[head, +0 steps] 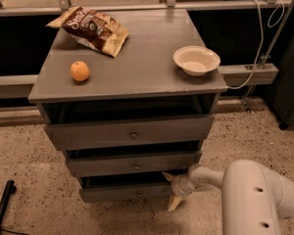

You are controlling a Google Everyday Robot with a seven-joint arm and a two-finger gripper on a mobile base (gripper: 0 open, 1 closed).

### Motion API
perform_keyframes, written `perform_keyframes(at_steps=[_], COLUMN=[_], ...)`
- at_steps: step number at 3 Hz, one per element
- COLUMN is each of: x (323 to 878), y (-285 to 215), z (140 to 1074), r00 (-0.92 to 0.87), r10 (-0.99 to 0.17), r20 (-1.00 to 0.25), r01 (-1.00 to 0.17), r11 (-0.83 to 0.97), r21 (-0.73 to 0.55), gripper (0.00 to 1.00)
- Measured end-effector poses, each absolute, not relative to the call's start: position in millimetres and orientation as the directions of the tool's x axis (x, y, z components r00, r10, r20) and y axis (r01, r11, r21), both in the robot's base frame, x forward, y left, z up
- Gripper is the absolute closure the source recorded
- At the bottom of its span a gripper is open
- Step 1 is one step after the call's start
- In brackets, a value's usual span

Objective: Open bottom drawer

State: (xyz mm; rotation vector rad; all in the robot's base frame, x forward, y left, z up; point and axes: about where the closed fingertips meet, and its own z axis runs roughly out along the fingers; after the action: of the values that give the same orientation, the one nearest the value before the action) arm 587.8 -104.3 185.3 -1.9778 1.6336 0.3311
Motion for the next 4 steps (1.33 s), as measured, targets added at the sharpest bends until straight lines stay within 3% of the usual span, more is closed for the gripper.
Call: perform_keyframes(at_steps=[1,3,4], x=[588.6,583.4,576.1], y=[-103.0,-103.2,-103.8], z=[177.0,156.9,167.4], r00=[0.224,0.213,0.226], r10=[-0.845,-0.873,-0.867], r20=[-0.485,-0.439,-0.445], r01=[-0.964,-0.971,-0.969], r11=[-0.118,-0.140,-0.153], r21=[-0.239,-0.191,-0.194], gripper=[0.04,0.47,0.58])
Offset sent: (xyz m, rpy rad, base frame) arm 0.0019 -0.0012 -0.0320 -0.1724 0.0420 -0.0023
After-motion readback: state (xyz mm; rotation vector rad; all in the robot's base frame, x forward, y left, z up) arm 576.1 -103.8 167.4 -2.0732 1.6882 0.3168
